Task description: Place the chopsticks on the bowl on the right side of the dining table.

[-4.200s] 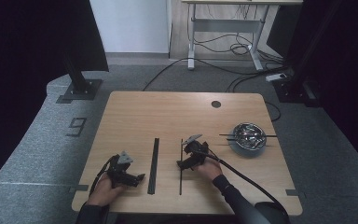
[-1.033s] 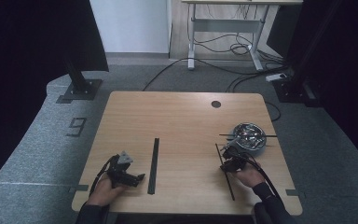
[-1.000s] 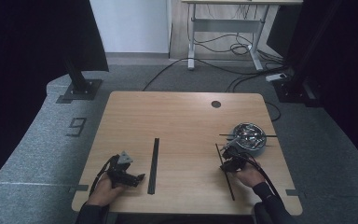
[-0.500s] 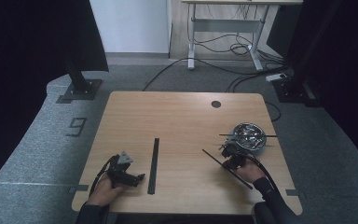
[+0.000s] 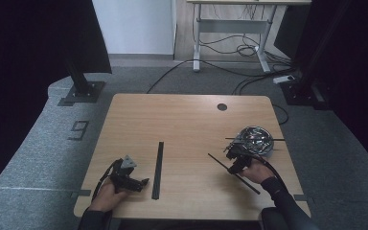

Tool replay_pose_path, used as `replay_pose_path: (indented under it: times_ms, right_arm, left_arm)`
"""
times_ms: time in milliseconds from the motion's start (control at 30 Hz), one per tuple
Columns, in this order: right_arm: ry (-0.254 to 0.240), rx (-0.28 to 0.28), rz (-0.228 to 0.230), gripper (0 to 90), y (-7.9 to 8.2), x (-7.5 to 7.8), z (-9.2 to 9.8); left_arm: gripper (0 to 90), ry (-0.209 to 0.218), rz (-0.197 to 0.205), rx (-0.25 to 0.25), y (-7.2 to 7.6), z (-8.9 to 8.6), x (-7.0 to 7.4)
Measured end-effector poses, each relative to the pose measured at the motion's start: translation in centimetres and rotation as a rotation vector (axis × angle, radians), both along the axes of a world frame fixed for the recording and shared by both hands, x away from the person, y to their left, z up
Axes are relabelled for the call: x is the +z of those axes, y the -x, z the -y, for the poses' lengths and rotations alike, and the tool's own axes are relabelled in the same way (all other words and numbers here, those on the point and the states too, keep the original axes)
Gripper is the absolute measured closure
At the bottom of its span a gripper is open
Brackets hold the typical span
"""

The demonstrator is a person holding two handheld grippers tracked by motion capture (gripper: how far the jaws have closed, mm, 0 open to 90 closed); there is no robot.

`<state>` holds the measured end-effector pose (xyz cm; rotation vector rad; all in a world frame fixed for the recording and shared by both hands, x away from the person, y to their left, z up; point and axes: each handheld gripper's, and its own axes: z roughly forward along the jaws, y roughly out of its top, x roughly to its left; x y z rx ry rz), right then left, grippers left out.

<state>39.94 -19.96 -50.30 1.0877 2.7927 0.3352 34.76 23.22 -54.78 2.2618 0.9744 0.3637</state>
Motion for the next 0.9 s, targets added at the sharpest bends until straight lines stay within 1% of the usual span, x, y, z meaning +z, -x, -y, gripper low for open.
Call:
replay_pose_path:
  times_ms: [100,167,400,600,733,900]
  right_arm:
    - [0.004,-0.009,-0.036,46.0,-0.2,-0.1,0.0]
    - [0.012,-0.016,-0.054,46.6,-0.2,-0.3,-0.1]
    - [0.05,0.001,-0.092,63.9,-0.5,-0.8,-0.2]
    - [0.082,0.032,-0.111,74.1,-0.7,-0.8,-0.5]
    - [0.088,0.047,-0.134,79.4,-0.9,-0.9,-0.8]
    - [0.09,0.041,-0.164,81.7,-1.3,-0.9,-0.8]
  left_arm:
    - [0.0,0.0,0.0,0.0,0.0,0.0,0.0]
    - [0.0,0.0,0.0,0.0,0.0,0.0,0.0]
    - [0.0,0.0,0.0,0.0,0.0,0.0,0.0]
    - [0.0,0.0,0.0,0.0,0.0,0.0,0.0]
    - [0.0,0.0,0.0,0.0,0.0,0.0,0.0]
    - [0.0,0.0,0.0,0.0,0.0,0.0,0.0]
